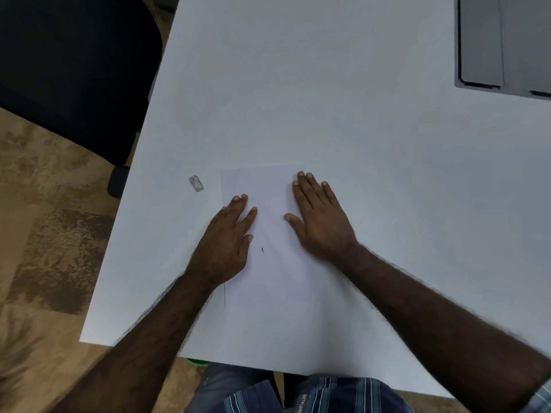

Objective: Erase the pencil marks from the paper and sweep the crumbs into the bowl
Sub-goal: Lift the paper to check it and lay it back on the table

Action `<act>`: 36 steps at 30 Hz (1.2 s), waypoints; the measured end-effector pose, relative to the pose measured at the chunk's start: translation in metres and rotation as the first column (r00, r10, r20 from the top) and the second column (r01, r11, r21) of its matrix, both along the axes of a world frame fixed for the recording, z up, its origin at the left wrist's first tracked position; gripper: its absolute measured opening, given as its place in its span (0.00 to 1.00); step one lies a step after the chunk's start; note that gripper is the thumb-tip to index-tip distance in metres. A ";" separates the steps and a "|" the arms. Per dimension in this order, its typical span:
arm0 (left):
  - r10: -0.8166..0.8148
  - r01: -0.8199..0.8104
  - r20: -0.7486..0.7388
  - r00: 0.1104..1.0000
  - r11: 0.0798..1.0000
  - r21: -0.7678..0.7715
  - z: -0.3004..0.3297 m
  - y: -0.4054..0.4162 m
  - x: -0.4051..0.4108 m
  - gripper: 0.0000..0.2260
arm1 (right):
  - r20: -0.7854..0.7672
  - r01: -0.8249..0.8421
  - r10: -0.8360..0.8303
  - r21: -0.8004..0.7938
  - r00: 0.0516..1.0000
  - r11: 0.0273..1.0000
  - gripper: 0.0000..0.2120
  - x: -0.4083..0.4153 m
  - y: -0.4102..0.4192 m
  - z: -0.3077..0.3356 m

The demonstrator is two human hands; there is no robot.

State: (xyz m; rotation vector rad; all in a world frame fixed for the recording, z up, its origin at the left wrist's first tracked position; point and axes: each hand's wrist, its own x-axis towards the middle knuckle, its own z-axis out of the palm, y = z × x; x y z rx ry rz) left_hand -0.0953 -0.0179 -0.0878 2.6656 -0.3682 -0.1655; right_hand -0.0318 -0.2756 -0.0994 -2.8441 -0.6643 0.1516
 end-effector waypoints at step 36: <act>0.005 -0.015 0.166 0.986 0.998 0.056 0.001 0.026 -0.013 0.22 | 0.136 0.099 -0.114 0.115 0.984 0.988 0.27 -0.038 0.010 -0.009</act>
